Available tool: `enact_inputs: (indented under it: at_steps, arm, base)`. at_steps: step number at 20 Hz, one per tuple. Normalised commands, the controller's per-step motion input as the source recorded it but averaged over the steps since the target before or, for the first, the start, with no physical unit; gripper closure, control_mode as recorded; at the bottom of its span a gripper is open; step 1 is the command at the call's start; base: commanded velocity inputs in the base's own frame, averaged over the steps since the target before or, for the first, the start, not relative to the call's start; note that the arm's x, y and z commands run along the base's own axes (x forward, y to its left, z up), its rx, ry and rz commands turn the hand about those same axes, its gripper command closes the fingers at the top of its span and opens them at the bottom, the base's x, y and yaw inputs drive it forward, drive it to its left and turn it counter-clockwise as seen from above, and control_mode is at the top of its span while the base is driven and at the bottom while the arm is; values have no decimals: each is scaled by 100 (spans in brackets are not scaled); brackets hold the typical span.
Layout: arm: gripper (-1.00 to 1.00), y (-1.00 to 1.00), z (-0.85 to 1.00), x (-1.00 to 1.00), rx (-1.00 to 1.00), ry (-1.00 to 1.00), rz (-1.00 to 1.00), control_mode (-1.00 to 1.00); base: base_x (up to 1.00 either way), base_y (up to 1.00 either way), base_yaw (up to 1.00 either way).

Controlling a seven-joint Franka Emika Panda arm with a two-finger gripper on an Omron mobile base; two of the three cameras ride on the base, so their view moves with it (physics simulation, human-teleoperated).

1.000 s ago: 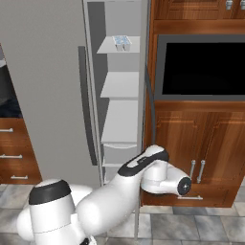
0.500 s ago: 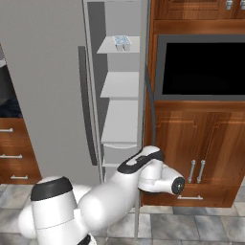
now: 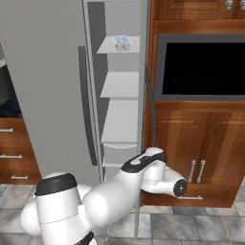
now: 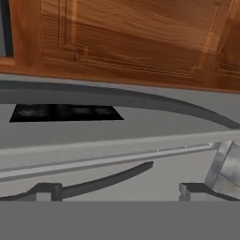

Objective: The ice cube tray has been filled with water. Take the tray and place it in the freezer to make ice. Close the freezer door after placing the tray.

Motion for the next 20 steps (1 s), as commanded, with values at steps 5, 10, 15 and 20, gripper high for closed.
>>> enact_inputs:
  at_steps: [5, 10, 15, 20]
  arm:
    - [-100, -28, -20, 6, 0, 0, 0, -100]
    - [-100, -20, -15, 21, 0, 0, 0, -100]
    - [-100, -9, -14, 45, 2, 0, 0, -100]
    - [-100, -5, -14, 47, 6, 0, 0, -100]
  base:
    - [0, 0, 0]
    - [0, 0, 0]
    - [0, 0, 0]
    - [0, 0, 0]
